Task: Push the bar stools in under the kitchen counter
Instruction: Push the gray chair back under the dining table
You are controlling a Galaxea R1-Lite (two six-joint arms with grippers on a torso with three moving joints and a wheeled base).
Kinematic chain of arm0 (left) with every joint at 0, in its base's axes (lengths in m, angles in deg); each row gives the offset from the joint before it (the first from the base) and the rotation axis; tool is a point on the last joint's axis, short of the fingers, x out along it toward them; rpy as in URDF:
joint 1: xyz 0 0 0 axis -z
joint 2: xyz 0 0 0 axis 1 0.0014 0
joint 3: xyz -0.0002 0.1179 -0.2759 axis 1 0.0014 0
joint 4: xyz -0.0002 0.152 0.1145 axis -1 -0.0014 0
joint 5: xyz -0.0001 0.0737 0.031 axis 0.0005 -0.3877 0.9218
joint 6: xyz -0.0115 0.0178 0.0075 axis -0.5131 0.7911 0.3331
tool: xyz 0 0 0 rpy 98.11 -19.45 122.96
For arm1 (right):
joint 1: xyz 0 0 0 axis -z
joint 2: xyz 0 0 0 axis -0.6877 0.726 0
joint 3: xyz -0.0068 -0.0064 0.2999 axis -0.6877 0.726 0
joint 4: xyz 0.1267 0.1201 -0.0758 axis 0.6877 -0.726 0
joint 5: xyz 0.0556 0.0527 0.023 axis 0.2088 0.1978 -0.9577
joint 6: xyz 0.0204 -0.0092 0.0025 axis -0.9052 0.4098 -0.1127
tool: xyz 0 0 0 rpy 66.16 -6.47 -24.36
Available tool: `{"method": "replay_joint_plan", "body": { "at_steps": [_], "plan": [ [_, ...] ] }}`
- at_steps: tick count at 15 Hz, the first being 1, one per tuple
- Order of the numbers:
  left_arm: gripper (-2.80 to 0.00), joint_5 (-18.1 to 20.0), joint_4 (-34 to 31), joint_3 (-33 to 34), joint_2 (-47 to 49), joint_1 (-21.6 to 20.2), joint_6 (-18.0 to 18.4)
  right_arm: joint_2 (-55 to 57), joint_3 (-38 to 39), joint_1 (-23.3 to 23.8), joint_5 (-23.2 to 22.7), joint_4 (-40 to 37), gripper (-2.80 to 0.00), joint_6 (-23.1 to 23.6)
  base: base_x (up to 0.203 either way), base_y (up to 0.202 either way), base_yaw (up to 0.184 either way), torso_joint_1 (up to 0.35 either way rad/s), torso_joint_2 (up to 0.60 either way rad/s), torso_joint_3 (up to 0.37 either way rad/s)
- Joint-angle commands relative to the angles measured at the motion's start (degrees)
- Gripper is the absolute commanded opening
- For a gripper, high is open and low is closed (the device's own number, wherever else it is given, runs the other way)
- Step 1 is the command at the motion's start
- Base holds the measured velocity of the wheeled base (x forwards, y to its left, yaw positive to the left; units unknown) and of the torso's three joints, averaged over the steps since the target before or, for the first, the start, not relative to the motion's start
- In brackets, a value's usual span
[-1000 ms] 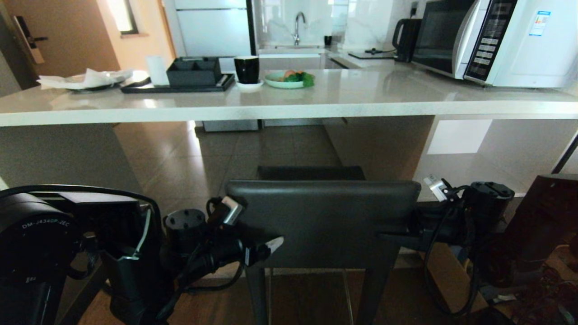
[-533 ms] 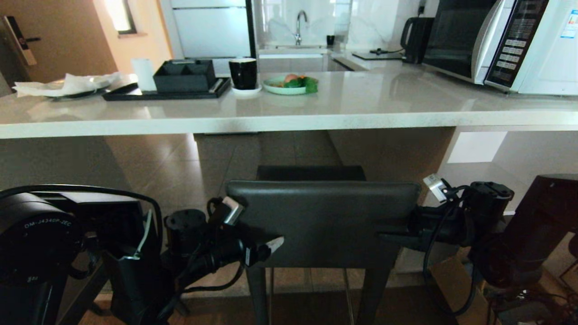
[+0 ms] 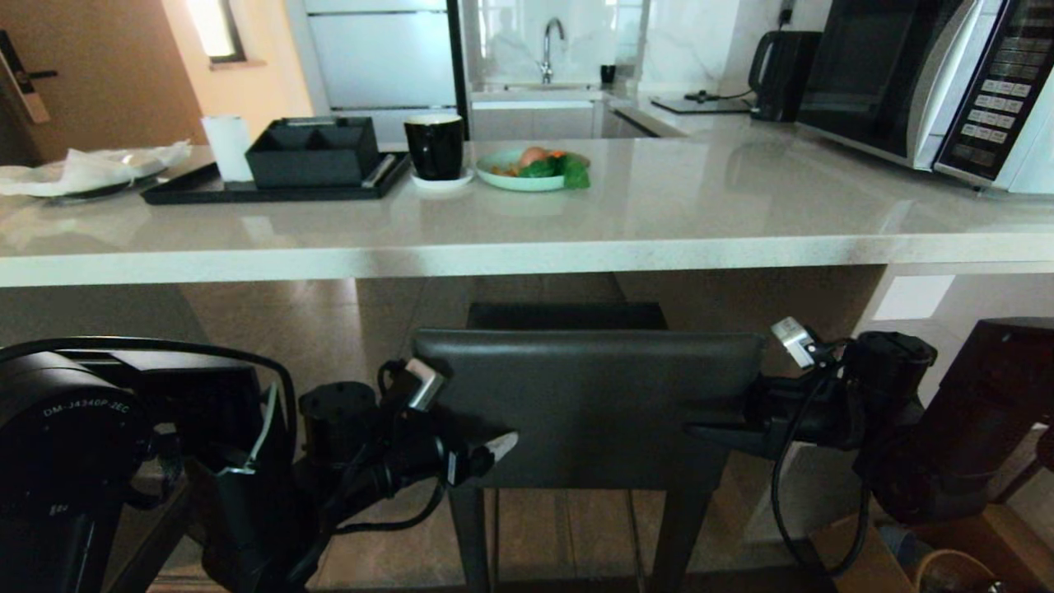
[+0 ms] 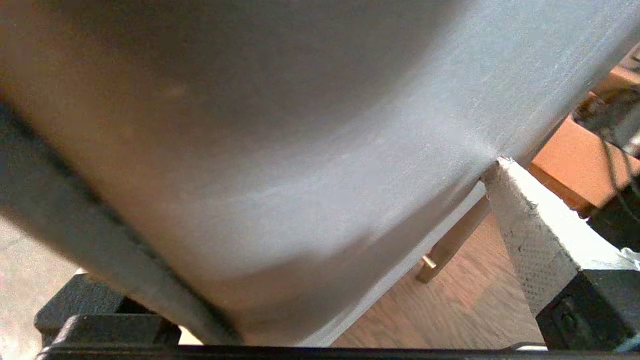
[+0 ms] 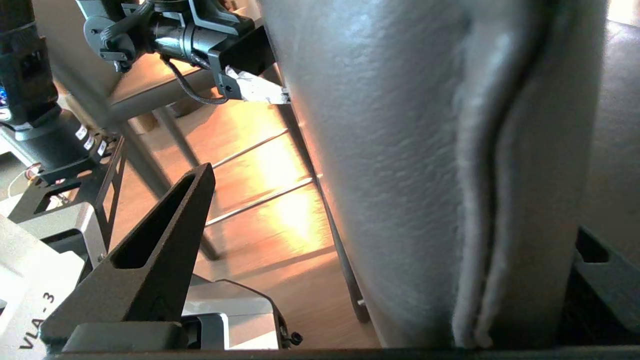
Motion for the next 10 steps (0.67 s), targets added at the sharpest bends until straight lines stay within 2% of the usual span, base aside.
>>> {"method": "replay_joint_plan", "body": {
  "at_steps": [1, 6, 10],
  "plan": [
    [0.0, 0.14, 0.54, -0.08, -0.35, 0.05, 0.03, 0.02, 0.08, -0.02, -0.43, 0.49, 0.0, -0.04, 0.19, 0.0, 0.0, 0.006, 0.0, 0.006],
    [0.0, 0.05, 0.54, -0.08, -0.43, 0.31, 0.11, 0.01, 0.0, -0.02, -0.43, 0.49, 0.0, -0.04, 0.184, 0.0, 0.0, 0.003, 0.0, 0.001],
    [0.0, 0.01, 0.54, 0.05, -0.65, 0.31, 0.29, -0.08, 0.5, 0.07, -0.43, 0.49, 0.0, -0.04, 0.0, 0.0, 0.0, 0.0, 0.0, 0.0]
  ]
}}
